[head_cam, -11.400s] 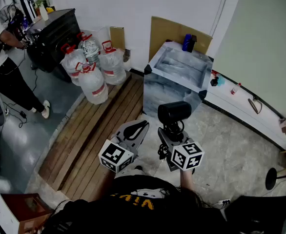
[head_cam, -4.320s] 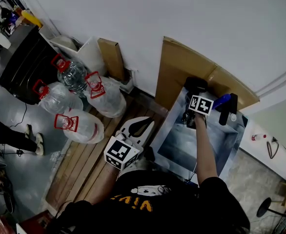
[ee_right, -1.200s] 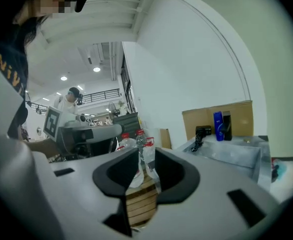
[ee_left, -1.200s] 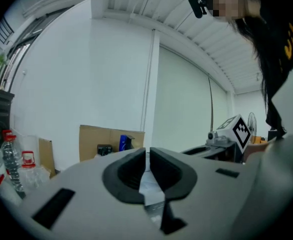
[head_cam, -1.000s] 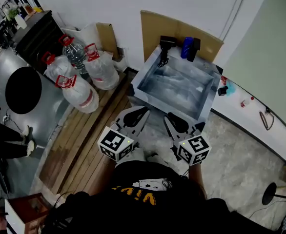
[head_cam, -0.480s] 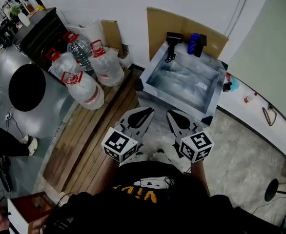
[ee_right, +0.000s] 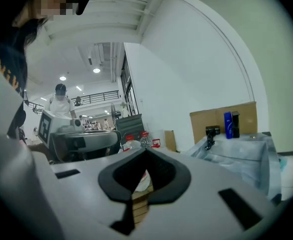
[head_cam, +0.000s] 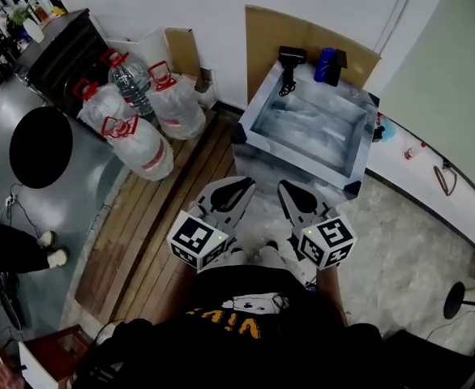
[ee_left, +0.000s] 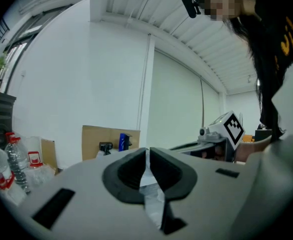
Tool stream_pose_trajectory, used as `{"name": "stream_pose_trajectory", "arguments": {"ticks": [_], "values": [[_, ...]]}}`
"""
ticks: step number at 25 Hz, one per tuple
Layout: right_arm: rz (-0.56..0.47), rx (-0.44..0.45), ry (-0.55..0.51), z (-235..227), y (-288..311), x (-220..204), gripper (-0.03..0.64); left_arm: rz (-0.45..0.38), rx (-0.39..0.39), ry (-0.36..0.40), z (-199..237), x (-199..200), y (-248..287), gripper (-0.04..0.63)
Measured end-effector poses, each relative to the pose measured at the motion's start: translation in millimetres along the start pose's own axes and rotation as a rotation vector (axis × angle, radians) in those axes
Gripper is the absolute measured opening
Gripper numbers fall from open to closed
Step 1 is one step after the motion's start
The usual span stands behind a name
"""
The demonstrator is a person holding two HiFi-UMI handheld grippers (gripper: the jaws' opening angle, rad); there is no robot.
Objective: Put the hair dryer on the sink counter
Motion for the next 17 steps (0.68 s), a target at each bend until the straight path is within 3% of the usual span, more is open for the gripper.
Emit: {"name": "stream_pose_trajectory", "arguments": {"ticks": [17], "values": [[0.000,-0.053,-0.024,28,0,-3,0.005,-0.013,-0.039,-0.024,5,-8,-25,0.029]]}}
Point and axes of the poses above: the fingertips, and each gripper's own axes: y forward along the fingers, z to its left, x out of its top, the point moved 1 cm from there along -y, backward along the fingers, and after that the axes turned 2 degrees about -x, right-handed, at the moved point
